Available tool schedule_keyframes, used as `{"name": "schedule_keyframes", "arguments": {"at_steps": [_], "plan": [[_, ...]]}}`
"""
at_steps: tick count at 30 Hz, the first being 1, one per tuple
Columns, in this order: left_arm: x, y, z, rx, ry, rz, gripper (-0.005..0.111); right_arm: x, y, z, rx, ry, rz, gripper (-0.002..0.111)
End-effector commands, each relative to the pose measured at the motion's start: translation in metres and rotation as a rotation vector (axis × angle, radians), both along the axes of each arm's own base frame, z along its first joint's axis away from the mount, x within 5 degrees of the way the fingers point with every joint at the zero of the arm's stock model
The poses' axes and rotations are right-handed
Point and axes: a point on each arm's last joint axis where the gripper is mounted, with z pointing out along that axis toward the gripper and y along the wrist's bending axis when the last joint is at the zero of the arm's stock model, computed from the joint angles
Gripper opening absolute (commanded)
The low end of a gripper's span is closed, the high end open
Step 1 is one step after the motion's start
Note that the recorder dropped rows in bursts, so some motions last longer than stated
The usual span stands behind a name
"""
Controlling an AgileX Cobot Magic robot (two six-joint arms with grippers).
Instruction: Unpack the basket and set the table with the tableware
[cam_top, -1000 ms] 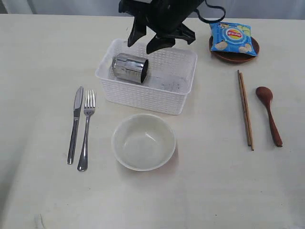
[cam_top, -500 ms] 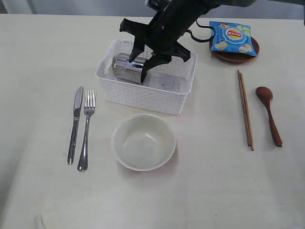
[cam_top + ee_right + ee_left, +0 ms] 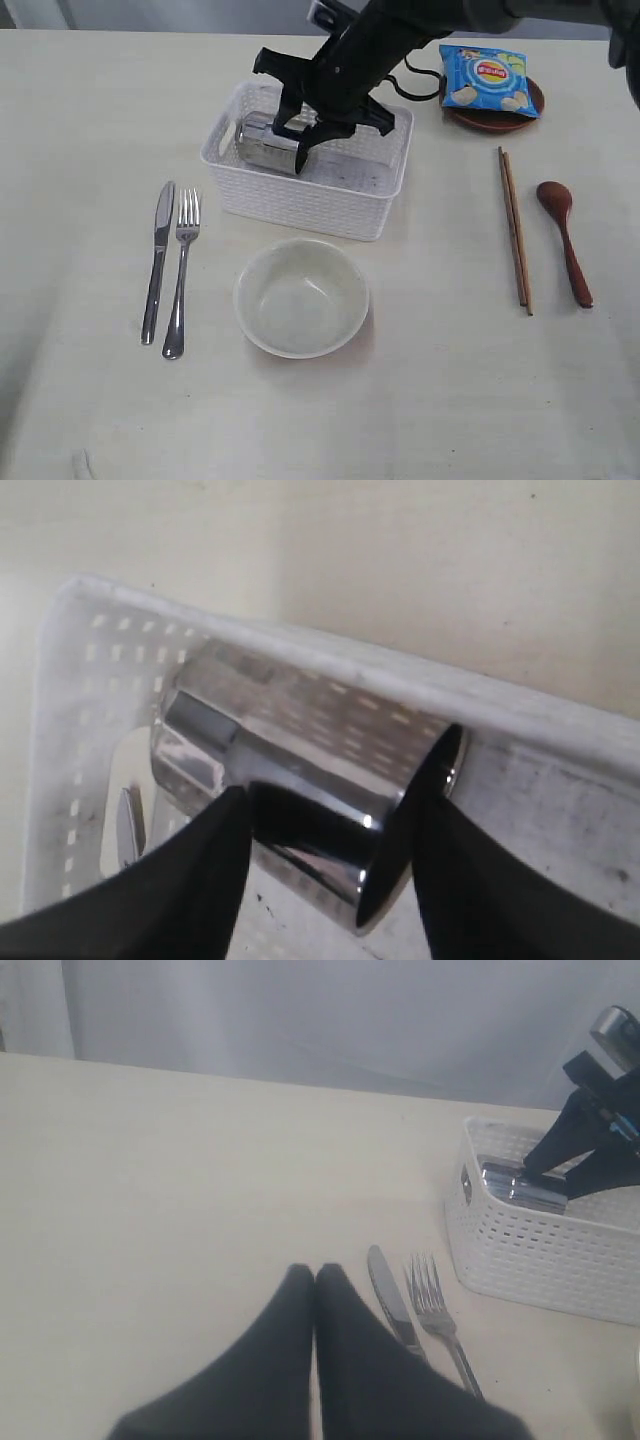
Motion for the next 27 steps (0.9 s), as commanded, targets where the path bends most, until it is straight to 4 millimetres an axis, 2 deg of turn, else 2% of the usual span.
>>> {"name": "schedule_keyframes", "arguments": {"at_steps": [1,8,13,22,27], "plan": [[0.0001,0.0,0.0003,-0.005,-0.011,0.001,0.0,0.0043,0.0003,0.0036,0.015,-0.038,-0.021,0.045],[0.0001,0.0,0.0003,-0.005,-0.011,0.001,0.0,0.0078,0.0022,0.006,0.053,-0.059,-0.06,0.014],[0.0001,0.0,0.0003,-0.005,-0.011,0.001,0.0,0.0085,0.0023,0.0063,0.056,-0.067,-0.064,-0.001],[0.0001,0.0,0.0003,-0.005,-0.011,0.001,0.0,0.008,0.0013,0.0119,0.041,-0.102,-0.027,-0.001],[0.0001,0.0,0.0003,-0.005,-0.011,0.001,0.0,0.0071,-0.0059,0.0085,-0.06,-0.105,-0.003,-0.001]]}}
